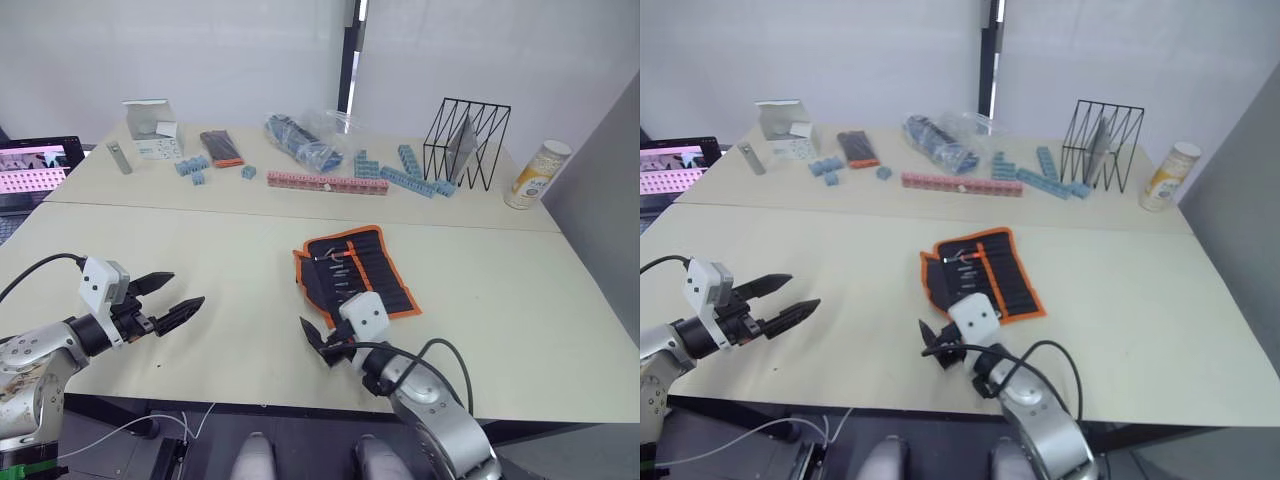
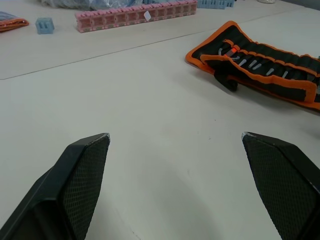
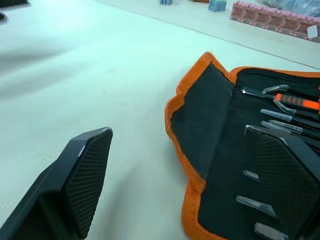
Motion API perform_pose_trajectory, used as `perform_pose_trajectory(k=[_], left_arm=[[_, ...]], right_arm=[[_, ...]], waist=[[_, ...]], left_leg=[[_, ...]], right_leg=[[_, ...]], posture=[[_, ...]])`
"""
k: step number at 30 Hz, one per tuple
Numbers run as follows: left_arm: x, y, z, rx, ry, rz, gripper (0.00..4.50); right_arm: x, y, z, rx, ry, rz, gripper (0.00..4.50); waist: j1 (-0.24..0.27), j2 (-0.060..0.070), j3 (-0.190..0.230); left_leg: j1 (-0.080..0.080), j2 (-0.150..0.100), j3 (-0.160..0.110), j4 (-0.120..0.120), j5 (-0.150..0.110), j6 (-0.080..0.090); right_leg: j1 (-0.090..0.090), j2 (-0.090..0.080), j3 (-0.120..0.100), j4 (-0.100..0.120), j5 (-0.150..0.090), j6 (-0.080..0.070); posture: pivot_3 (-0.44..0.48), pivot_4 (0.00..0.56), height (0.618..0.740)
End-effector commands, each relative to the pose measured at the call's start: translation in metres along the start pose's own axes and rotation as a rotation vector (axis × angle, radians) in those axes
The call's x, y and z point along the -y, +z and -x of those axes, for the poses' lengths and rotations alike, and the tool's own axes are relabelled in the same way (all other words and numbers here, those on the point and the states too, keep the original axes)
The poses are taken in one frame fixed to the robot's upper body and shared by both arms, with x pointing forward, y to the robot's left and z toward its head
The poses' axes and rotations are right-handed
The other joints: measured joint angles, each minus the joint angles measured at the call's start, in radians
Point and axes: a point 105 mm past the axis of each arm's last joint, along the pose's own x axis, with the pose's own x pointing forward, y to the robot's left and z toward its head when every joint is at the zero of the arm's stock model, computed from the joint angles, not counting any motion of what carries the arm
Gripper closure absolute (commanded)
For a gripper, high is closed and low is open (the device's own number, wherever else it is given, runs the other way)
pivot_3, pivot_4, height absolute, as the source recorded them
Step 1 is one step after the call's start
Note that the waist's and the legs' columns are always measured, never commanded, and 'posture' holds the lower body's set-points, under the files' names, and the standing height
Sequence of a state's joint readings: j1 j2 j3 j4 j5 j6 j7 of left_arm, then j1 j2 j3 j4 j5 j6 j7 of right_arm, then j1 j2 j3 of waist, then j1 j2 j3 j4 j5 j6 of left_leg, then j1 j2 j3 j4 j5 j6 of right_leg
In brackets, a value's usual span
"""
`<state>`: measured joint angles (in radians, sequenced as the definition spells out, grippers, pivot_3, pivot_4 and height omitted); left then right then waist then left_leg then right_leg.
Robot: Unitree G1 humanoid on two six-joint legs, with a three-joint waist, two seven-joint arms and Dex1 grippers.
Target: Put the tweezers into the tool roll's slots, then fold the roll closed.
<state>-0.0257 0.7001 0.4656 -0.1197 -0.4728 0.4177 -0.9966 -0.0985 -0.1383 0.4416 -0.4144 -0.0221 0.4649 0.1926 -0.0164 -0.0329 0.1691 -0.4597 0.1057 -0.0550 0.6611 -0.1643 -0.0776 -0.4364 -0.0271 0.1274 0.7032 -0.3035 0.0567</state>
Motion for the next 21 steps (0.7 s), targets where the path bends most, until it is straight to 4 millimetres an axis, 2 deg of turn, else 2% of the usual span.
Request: perform_pose_trajectory(k=[1, 3, 6, 12, 16, 17, 21], left_arm=[[0.002, 0.011, 0.000, 0.015, -0.006, -0.051, 0.00], [0.002, 0.011, -0.001, 0.014, -0.007, -0.052, 0.00], [0.003, 0.012, -0.003, 0.012, -0.006, -0.054, 0.00], [0.003, 0.013, -0.005, 0.004, 0.006, -0.057, 0.00], [0.008, 0.013, -0.007, -0.007, -0.001, -0.061, 0.00], [0.009, 0.014, -0.007, -0.010, -0.002, -0.062, 0.00], [0.009, 0.016, -0.015, -0.025, -0.026, -0.061, 0.00]], right_arm=[[0.010, 0.010, -0.007, 0.053, -0.075, 0.106, 0.02], [0.015, 0.012, -0.007, 0.063, -0.103, 0.146, 0.02], [0.011, 0.011, -0.006, 0.072, -0.081, 0.161, 0.78], [0.002, 0.009, -0.008, 0.070, -0.029, 0.183, 2.86], [0.000, 0.000, -0.009, 0.024, -0.009, 0.171, 4.26], [0.000, -0.002, -0.008, 0.014, -0.002, 0.169, 4.43], [-0.002, 0.000, -0.006, 0.009, 0.031, 0.136, 4.43]], waist=[[0.002, 0.000, 0.000], [0.002, 0.000, 0.000], [0.000, -0.001, 0.000], [-0.002, -0.001, 0.000], [-0.003, -0.001, 0.000], [-0.003, -0.001, 0.000], [-0.002, -0.001, 0.000]], left_leg=[[0.000, 0.000, 0.000, 0.000, 0.000, 0.000], [0.000, 0.000, 0.000, 0.000, 0.000, 0.000], [0.000, 0.000, 0.000, 0.000, 0.000, 0.000], [0.000, 0.000, 0.000, 0.000, 0.000, 0.000], [0.000, 0.000, 0.000, 0.001, 0.000, 0.000], [0.000, 0.000, 0.000, 0.001, 0.000, 0.000], [0.000, 0.000, 0.000, 0.001, 0.000, 0.000]], right_leg=[[0.000, 0.000, 0.000, 0.001, 0.000, 0.000], [-0.001, 0.000, 0.000, 0.002, 0.000, 0.000], [-0.002, 0.000, 0.000, 0.005, 0.000, 0.000], [-0.005, 0.001, 0.000, 0.011, -0.001, -0.001], [-0.005, 0.001, 0.000, 0.012, -0.001, -0.001], [-0.005, 0.001, 0.000, 0.012, -0.001, -0.001], [-0.005, 0.001, 0.000, 0.012, -0.001, -0.001]], posture=[[0.000, 0.150, 0.663], [0.000, 0.150, 0.663], [0.000, 0.150, 0.663], [0.000, 0.150, 0.663], [0.000, 0.150, 0.663], [0.000, 0.150, 0.663], [0.000, 0.150, 0.663]])
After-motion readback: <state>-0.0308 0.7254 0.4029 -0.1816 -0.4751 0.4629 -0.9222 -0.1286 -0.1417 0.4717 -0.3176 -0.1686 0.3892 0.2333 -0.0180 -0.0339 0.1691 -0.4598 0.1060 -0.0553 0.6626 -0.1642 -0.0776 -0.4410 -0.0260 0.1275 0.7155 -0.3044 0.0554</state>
